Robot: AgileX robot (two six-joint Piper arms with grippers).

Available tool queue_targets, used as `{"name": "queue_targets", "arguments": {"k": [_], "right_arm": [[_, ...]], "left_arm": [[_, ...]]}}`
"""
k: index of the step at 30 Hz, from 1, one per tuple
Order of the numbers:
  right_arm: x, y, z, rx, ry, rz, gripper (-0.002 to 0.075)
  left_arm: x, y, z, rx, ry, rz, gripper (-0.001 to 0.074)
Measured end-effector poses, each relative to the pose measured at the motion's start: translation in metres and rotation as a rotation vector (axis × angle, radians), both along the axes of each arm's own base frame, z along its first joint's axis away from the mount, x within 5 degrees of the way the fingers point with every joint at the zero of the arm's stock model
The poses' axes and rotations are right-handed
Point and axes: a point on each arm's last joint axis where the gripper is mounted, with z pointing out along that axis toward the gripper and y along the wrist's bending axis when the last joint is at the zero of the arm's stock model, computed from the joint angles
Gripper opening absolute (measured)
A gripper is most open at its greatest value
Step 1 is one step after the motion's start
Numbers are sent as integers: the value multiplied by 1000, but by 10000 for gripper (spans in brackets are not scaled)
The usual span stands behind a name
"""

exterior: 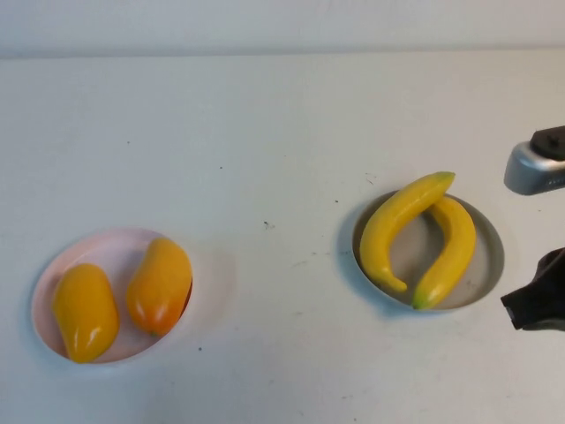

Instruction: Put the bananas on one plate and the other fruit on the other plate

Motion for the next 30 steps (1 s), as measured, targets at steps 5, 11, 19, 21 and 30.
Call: {"name": "queue_targets", "arguments": {"k": [5,11,19,21,30], "right_arm": [[-3,-4,-4,-15,-21,0,-15],[6,-16,-44,40,-224,-31,-15],[-24,-81,-96,122,-620,-291,-15],[-41,-94,-104,127,-715,-355,-15],[-94,-115,-137,125,-1046,-502,-15]], "left_arm": [[0,0,0,0,0,0,-1],[0,0,0,0,0,0,-1],[0,0,0,0,0,0,-1],[0,0,0,0,0,0,-1],[0,0,0,0,0,0,-1]]}}
